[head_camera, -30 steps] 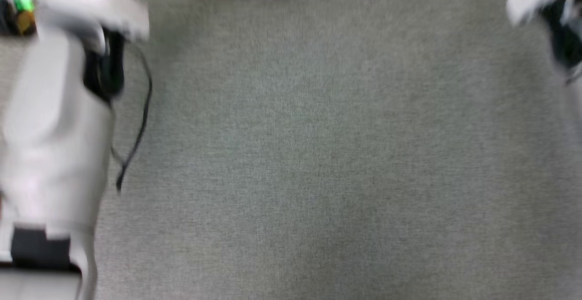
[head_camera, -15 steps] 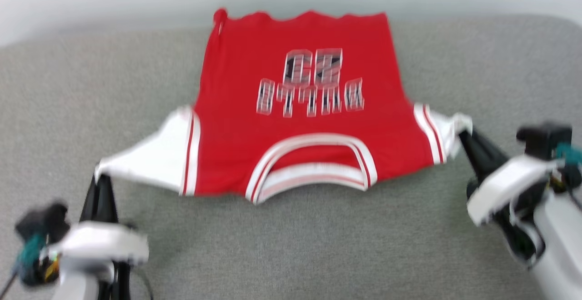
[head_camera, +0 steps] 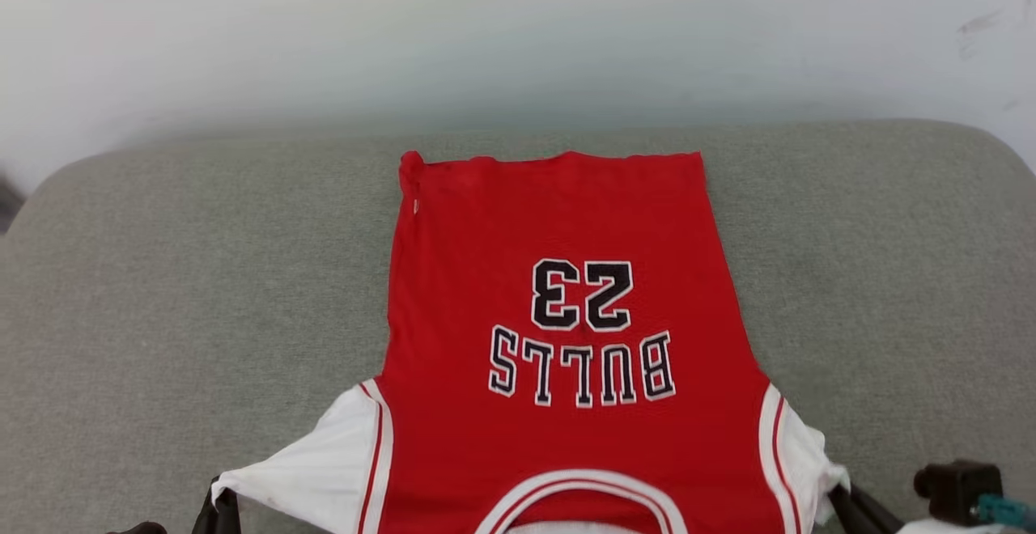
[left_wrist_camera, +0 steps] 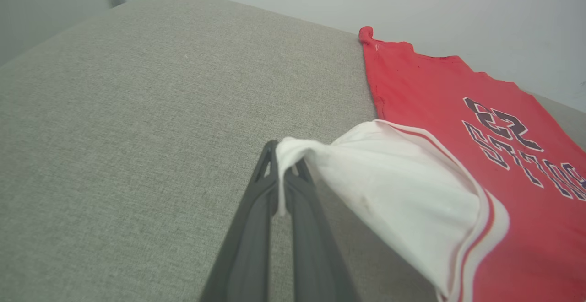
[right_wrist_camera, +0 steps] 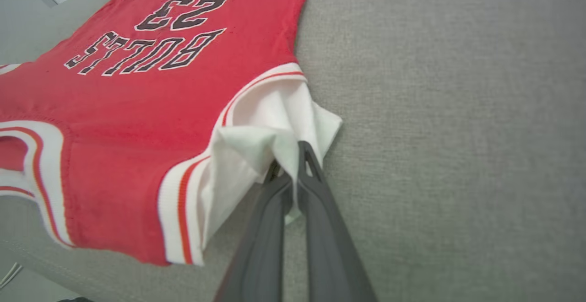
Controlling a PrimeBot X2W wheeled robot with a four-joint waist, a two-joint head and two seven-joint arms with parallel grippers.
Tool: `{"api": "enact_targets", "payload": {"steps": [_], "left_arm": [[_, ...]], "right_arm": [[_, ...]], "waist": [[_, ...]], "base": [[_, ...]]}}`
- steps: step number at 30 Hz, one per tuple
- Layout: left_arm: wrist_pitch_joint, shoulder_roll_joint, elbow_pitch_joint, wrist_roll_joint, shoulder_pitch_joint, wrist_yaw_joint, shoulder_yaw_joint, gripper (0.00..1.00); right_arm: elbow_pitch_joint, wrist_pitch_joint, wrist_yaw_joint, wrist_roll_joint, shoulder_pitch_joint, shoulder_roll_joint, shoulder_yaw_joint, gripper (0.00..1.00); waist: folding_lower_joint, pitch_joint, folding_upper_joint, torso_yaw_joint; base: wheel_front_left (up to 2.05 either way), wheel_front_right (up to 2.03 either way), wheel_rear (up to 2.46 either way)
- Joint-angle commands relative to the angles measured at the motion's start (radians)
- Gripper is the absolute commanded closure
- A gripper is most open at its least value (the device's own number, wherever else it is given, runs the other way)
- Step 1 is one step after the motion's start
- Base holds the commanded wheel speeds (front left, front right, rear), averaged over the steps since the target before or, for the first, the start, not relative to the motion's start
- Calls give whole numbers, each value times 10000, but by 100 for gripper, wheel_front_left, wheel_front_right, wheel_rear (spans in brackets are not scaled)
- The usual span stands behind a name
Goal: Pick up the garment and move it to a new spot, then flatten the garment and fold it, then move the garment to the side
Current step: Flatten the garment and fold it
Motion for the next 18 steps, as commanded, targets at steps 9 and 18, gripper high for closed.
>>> {"api": "enact_targets", "payload": {"steps": [9,18], "left_arm": [[138,17,-602,505,-320,44,-640,100],[1,96,-1419,1031,-1341,-135,-1162,100]], "right_arm": [[-1295,1060,-14,-372,521,729,-923,0],[-462,1772,-13,463,-2795,503,-2379,0]], "waist": [[4,83,0,323],[4,1279,0,1050]], "base": [[0,0,0],[0,0,0]]}}
